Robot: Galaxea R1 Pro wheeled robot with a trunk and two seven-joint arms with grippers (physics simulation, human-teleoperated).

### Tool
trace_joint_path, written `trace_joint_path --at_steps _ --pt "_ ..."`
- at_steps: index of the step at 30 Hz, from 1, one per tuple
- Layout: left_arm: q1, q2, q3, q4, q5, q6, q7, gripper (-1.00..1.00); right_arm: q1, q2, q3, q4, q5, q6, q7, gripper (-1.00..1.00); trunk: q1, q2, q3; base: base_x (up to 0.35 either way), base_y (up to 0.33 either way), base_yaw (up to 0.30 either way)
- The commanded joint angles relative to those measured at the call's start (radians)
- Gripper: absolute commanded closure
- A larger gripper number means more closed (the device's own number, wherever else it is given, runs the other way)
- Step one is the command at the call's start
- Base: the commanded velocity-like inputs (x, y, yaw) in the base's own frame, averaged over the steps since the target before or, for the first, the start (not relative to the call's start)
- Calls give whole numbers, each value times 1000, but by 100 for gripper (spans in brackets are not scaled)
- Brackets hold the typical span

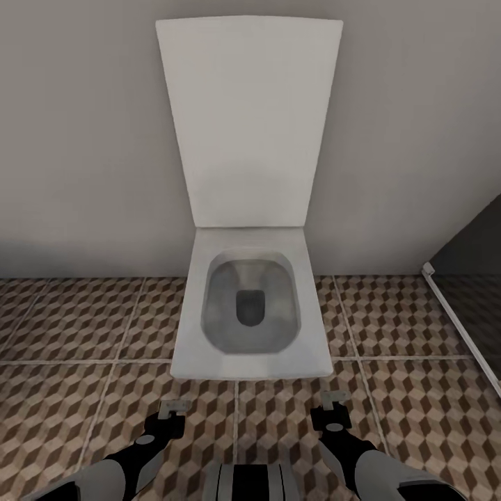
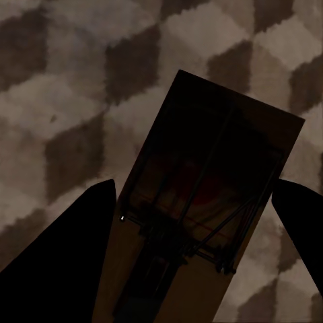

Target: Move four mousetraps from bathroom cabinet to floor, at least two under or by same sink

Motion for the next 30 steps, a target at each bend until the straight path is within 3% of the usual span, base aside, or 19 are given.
trace_joint_path --at_steps 1,4,30 --pt "0 0 -8 -2 1 -1 7 100 -1 0 3 1 7 0 -6 100 0 0 -5 0 0 0" --pt "0 0 -8 -2 1 -1 6 100 -1 0 3 1 7 0 -6 100 2 -1 -16 0 0 0" --pt "0 0 -8 -2 1 0 8 100 -1 0 3 1 7 0 -6 100 2 -1 -16 0 0 0"
